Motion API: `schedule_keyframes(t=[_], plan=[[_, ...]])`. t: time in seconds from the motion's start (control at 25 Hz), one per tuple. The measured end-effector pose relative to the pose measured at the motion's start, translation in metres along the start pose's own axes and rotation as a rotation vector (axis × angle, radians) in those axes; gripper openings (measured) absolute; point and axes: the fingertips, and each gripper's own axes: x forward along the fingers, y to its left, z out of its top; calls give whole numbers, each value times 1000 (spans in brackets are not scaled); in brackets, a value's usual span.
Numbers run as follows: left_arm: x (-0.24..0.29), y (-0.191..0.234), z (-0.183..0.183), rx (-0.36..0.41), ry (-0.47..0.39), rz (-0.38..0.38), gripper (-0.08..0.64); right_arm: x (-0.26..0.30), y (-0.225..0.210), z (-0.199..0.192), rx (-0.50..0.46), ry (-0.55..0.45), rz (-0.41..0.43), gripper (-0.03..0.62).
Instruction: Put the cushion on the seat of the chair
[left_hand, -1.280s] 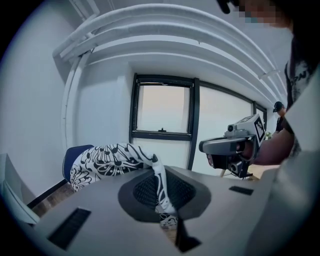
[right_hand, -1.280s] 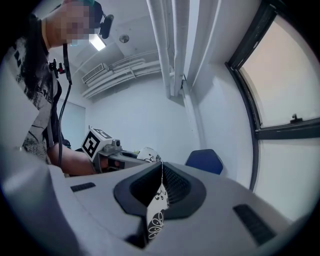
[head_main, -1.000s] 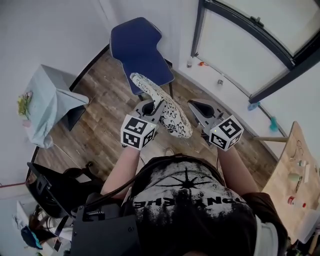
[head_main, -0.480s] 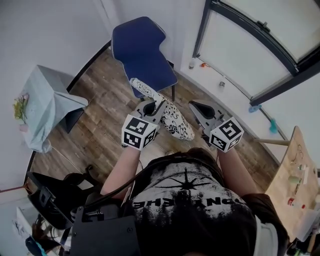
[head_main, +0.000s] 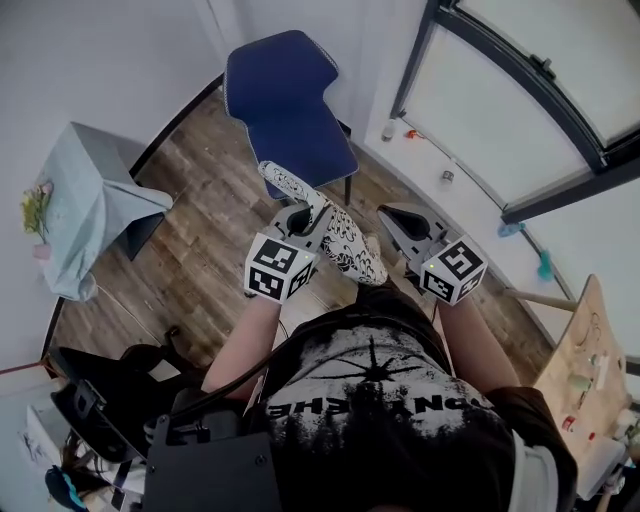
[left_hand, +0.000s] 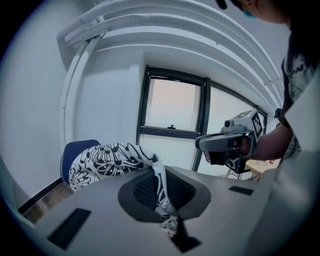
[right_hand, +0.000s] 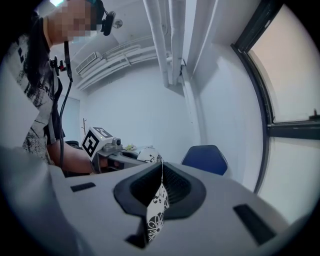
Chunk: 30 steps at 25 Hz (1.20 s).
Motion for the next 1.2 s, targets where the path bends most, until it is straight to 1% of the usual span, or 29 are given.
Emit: schedule_keyframes(t=[0.2,0.36,0.72,1.0,1.2], plan=[[33,24,5,-11,38,27,23,27,-41,2,-30,12,41,18],[62,48,12,-28,66,64,23,49,-78,14,-17,6,82,18],[128,109,45,-55,87,148,23,87,-164,33,-24,33,162,18],[176,141,60,-73,101,193,23,112,-213,40,-16,44,215,18],[199,156,70,-73,102,211,23,121,-240,34,-12,67,232,18]])
